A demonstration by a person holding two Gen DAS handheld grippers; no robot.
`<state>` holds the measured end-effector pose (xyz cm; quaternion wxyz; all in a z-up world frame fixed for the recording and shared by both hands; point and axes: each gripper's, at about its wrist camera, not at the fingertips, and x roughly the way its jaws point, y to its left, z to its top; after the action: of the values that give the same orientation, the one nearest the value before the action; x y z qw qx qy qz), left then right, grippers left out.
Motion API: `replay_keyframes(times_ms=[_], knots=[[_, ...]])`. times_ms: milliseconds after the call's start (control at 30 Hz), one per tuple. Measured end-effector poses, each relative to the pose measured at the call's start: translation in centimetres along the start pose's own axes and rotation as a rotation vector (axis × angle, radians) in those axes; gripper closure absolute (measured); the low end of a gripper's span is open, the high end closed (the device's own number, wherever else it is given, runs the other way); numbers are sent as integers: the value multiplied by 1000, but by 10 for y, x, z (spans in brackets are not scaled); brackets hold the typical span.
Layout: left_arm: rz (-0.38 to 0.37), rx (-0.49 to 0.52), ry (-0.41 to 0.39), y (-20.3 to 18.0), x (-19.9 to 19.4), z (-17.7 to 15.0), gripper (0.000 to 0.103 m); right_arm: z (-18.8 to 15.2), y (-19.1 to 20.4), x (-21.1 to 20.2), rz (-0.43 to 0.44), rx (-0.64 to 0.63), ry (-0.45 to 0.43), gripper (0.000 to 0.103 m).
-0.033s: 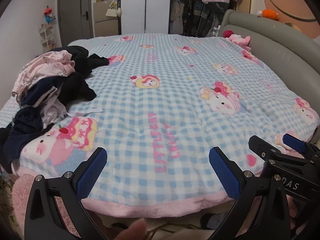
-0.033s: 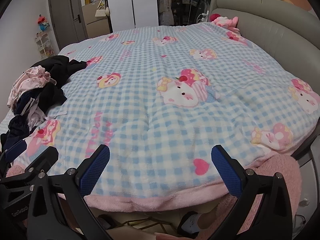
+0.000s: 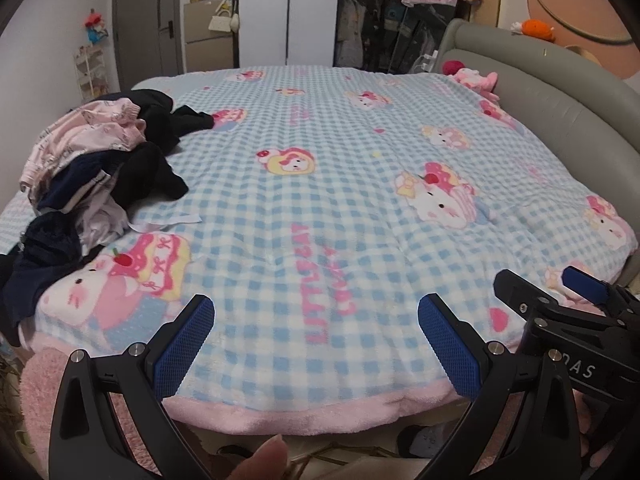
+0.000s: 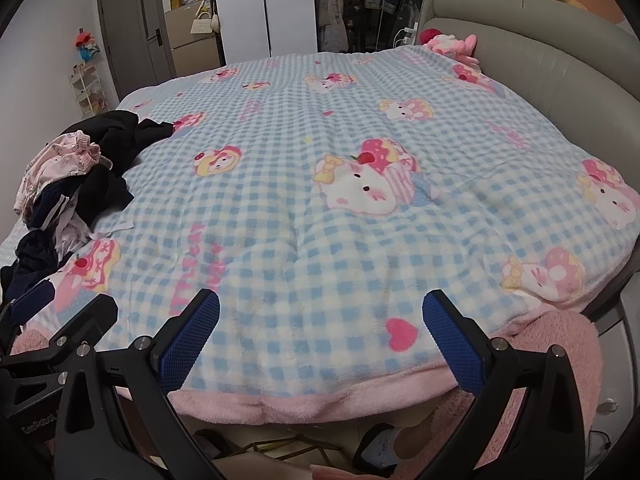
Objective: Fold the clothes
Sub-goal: 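Move both grippers toward the clothes heap on the bed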
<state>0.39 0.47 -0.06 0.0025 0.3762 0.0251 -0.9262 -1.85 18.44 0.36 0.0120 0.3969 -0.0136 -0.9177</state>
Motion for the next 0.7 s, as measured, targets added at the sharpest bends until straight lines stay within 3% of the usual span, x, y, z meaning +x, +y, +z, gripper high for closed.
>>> replay_keyframes(times_ms=[133,267,467,533,600,700], knots=[[7,12,-29,-10,-5,-7,0,5,4,1,15,-17,-5,0],[-109,-71,34,12,5,-6,0,9,9,2,31,-34,-9,0],[-183,-67,77,36,8,25,0,17,15,3,54,-60,-16,0],[-213,-77,36,54,-3,50,0,22,20,2,72,-81,-24,0],[-184,-61,-43,77,-21,74,0,36,37,-5,100,-144,-55,0],[-53,16,-136,110,-49,100,0,59,66,-20,154,-221,-134,0]])
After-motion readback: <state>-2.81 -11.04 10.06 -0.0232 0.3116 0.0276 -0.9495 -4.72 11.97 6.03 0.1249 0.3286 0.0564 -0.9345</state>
